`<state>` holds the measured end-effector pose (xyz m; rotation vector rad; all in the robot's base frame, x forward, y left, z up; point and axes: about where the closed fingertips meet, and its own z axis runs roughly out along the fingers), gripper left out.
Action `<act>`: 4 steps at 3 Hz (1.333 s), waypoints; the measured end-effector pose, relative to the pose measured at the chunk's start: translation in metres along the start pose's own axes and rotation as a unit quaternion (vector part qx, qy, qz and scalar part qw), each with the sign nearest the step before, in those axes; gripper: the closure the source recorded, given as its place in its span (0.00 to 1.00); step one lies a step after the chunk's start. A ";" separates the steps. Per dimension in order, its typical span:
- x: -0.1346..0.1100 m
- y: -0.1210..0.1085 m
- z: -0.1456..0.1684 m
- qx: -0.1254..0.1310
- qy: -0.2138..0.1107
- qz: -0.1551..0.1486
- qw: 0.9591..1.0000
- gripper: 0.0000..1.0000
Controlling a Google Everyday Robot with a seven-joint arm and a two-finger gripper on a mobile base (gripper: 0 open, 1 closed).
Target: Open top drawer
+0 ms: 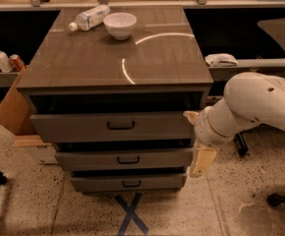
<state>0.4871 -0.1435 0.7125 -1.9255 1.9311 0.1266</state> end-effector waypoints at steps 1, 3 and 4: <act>-0.007 -0.018 0.015 0.019 0.021 -0.036 0.999 0.00; -0.014 -0.051 0.047 0.018 0.019 -0.076 0.997 0.00; -0.021 -0.063 0.062 0.012 0.012 -0.081 0.997 0.00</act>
Offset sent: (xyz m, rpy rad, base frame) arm 0.0705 0.0294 -0.0267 -0.0817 -0.1177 0.1438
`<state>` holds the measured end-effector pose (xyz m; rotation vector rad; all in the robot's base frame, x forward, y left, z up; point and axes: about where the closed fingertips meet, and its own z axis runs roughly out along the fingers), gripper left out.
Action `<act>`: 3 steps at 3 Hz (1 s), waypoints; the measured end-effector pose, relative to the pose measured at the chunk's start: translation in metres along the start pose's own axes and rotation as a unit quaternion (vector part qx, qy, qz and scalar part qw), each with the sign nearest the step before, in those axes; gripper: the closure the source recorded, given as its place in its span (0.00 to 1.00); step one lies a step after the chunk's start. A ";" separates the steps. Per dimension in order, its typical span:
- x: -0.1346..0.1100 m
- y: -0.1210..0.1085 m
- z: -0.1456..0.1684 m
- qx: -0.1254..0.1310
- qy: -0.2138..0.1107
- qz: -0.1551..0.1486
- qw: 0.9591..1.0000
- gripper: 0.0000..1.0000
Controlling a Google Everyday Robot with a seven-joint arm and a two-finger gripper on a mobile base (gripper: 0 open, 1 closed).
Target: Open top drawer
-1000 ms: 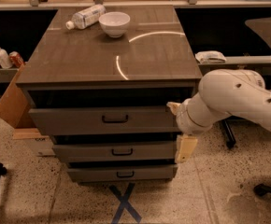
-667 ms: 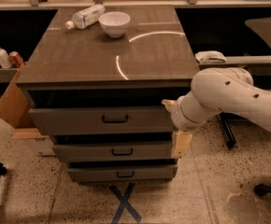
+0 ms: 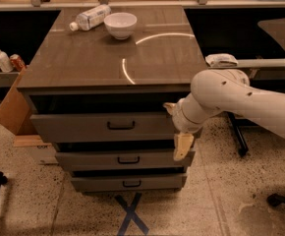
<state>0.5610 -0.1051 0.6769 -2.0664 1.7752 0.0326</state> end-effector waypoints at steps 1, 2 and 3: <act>-0.007 -0.011 0.011 -0.001 -0.005 0.001 1.000 0.00; -0.015 -0.009 0.020 -0.007 -0.010 -0.001 1.000 0.19; -0.023 0.003 0.017 -0.012 -0.020 -0.008 1.000 0.42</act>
Offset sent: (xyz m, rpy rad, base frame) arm 0.0107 0.0309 -0.0171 0.0212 0.0256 0.0173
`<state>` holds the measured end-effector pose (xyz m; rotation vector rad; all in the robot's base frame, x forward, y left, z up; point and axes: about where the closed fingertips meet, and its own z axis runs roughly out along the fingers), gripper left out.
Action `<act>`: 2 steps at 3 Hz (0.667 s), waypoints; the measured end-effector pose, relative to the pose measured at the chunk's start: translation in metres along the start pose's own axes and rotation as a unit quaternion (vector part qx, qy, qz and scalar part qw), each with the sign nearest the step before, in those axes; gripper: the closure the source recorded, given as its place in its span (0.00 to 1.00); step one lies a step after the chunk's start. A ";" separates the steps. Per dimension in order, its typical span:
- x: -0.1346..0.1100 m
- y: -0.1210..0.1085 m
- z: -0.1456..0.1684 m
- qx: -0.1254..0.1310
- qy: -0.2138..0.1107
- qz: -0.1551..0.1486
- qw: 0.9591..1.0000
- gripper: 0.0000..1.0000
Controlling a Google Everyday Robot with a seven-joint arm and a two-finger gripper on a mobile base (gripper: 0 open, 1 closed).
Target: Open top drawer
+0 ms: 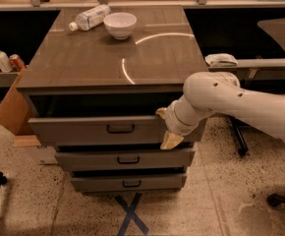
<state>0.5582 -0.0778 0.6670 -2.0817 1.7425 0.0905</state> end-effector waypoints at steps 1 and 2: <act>-0.005 0.012 -0.017 0.011 -0.010 -0.006 1.000 0.66; -0.008 0.025 -0.041 0.029 -0.023 -0.011 0.999 0.89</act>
Offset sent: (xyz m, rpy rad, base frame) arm -0.0584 -0.0270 0.0613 0.0973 -0.1049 0.0087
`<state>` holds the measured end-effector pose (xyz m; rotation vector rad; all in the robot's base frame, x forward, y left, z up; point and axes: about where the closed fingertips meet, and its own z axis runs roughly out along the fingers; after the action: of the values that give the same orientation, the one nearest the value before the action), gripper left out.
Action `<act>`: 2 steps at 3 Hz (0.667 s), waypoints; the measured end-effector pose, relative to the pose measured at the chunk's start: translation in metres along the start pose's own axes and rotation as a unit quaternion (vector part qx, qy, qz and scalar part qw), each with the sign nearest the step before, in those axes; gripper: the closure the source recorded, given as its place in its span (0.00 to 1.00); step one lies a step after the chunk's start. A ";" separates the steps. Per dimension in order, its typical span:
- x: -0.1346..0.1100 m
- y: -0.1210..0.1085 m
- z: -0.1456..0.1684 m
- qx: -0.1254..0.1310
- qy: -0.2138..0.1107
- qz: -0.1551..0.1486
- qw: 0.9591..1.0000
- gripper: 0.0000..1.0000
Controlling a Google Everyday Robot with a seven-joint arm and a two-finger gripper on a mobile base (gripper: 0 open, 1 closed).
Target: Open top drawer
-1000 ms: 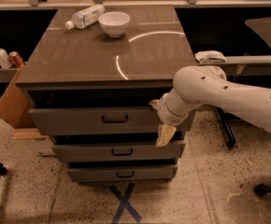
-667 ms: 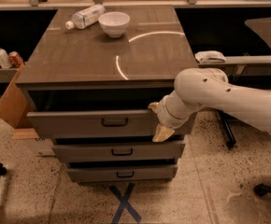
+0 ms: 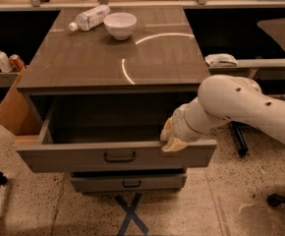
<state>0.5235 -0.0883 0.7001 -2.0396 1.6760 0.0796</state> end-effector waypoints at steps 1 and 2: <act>-0.001 0.007 -0.012 0.007 -0.011 -0.001 1.000 0.85; -0.001 0.007 -0.012 0.007 -0.011 -0.001 1.000 0.62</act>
Offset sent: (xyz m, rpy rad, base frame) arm -0.0102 -0.0050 0.0085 0.0235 -0.0109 0.0047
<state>0.5133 -0.0933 0.7086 -2.0235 1.6559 0.0891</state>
